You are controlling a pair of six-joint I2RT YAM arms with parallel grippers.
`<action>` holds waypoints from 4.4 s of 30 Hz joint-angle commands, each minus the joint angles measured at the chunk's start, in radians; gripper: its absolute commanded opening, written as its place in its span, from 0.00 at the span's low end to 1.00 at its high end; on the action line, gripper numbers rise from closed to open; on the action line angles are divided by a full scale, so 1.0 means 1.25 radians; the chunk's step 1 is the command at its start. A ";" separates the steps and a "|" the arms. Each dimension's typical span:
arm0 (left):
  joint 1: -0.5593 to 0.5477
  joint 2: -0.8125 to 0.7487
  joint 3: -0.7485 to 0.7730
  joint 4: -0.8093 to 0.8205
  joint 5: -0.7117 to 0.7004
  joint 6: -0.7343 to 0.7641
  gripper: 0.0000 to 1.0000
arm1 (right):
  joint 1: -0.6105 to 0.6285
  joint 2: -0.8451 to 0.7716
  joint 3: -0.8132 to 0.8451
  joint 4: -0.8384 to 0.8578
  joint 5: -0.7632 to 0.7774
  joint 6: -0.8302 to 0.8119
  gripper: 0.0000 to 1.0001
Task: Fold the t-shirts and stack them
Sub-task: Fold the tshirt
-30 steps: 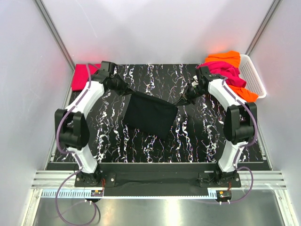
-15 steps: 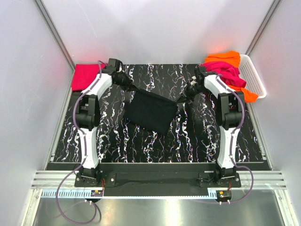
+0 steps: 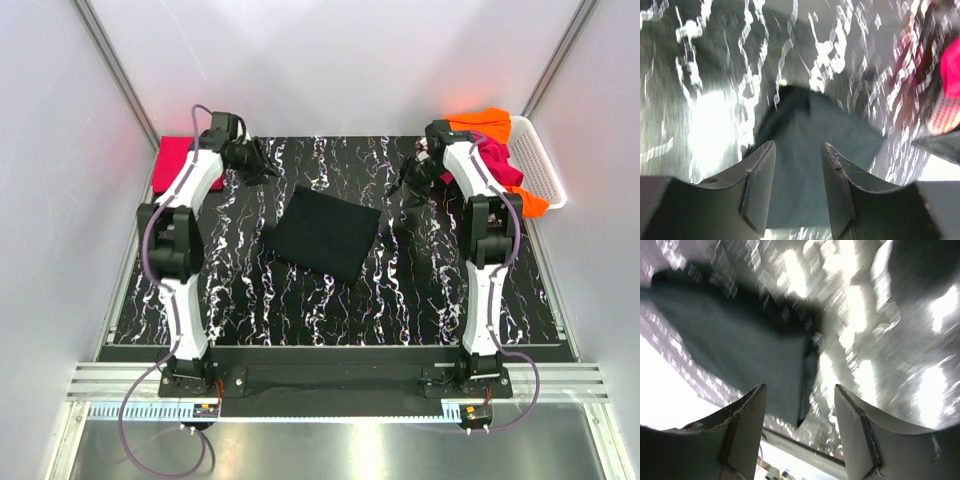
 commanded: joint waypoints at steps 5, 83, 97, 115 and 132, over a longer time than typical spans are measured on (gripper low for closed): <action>-0.025 -0.162 -0.293 0.094 0.111 0.127 0.42 | 0.126 -0.155 -0.226 0.159 -0.217 -0.010 0.63; 0.025 -0.158 -0.298 0.290 0.216 0.003 0.41 | 0.021 -0.172 -0.307 0.235 -0.286 0.003 0.46; -0.067 -0.141 -0.557 0.406 0.341 -0.003 0.29 | 0.213 -0.172 -0.559 0.394 -0.464 -0.002 0.19; -0.122 -0.286 -0.766 0.385 0.299 0.032 0.31 | 0.030 -0.271 -0.765 0.315 -0.173 -0.035 0.19; 0.027 -0.755 -0.904 0.298 0.118 -0.111 0.65 | 0.406 -0.581 -0.690 0.390 0.251 -0.240 0.79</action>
